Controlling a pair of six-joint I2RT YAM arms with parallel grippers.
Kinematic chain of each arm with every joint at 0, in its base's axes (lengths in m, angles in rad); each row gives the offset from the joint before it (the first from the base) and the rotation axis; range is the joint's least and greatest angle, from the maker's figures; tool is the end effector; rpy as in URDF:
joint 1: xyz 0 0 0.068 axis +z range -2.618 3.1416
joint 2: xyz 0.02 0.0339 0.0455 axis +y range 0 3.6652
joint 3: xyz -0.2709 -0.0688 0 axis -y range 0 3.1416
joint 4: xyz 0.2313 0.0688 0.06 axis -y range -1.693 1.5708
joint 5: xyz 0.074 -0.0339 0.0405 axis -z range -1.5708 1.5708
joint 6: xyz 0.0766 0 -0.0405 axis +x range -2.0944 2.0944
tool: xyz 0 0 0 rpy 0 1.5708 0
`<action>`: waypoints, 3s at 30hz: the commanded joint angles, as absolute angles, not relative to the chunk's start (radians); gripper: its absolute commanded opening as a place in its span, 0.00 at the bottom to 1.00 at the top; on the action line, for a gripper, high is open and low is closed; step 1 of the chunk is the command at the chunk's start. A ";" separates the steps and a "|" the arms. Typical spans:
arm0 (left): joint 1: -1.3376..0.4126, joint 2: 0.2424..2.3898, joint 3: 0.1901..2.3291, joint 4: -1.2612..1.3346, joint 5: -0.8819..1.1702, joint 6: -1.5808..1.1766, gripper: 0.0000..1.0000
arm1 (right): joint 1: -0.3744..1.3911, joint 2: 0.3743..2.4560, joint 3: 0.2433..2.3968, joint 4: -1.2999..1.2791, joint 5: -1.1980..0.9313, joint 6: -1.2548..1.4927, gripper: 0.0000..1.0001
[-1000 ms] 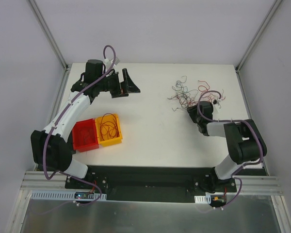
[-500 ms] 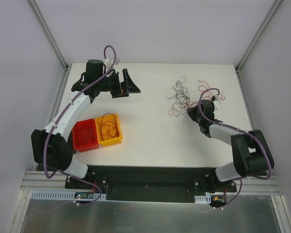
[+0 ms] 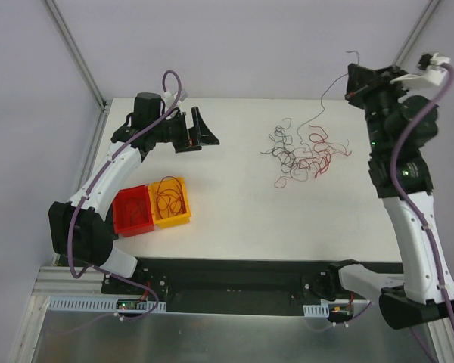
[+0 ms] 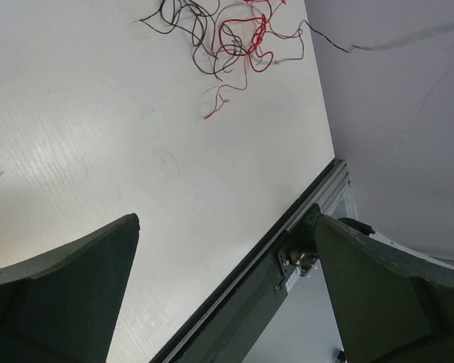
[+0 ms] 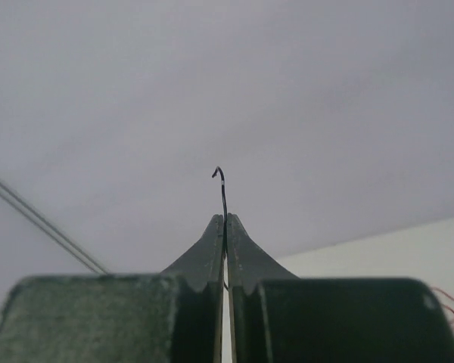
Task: Untangle the cables
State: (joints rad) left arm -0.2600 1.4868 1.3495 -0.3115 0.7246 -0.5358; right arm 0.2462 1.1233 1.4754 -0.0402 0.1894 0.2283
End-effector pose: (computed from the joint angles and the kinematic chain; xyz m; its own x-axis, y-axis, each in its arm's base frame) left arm 0.3280 -0.1398 0.3542 -0.7535 -0.1951 -0.6279 0.4477 0.5471 -0.7073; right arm 0.2375 0.0448 0.5396 0.2750 0.2983 -0.9140 -0.1312 0.9534 0.2717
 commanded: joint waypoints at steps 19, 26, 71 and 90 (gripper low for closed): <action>-0.253 1.456 1.361 -0.281 0.753 -0.548 0.99 | 0.285 1.189 2.015 -0.005 -0.017 0.156 0.00; -0.255 1.453 1.359 -0.278 0.752 -0.540 0.99 | 0.285 1.416 2.308 0.072 0.067 0.195 0.00; -0.529 1.339 1.140 -0.371 0.330 -0.409 0.95 | 0.600 1.396 0.782 0.200 -0.090 0.275 0.00; -0.732 1.716 1.281 -0.337 0.187 -0.280 0.95 | 0.341 1.252 0.594 0.296 -0.236 0.293 0.58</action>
